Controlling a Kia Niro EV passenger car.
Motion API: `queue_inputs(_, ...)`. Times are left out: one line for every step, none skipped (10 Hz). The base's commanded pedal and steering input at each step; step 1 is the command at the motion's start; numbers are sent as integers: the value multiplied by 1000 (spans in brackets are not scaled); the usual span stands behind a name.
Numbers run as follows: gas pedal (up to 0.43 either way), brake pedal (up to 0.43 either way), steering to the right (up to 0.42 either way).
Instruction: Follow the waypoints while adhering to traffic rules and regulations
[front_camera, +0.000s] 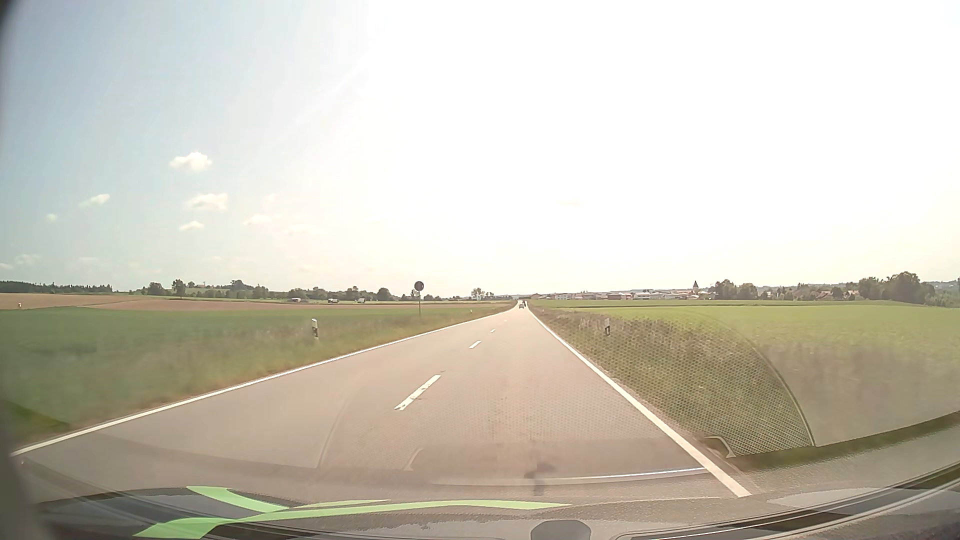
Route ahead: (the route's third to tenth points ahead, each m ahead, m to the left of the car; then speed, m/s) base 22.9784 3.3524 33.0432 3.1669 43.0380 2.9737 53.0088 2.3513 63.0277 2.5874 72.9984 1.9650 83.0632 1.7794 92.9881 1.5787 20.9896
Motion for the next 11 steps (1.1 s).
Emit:
queue_inputs(150,0,1)
queue_inputs(150,0,1)
queue_inputs(79,0,1)
queue_inputs(0,0,1)
queue_inputs(0,0,1)
queue_inputs(0,0,1)
queue_inputs(0,0,1)
queue_inputs(8,0,1)
queue_inputs(20,0,1)
queue_inputs(28,0,0)
queue_inputs(47,0,-1)
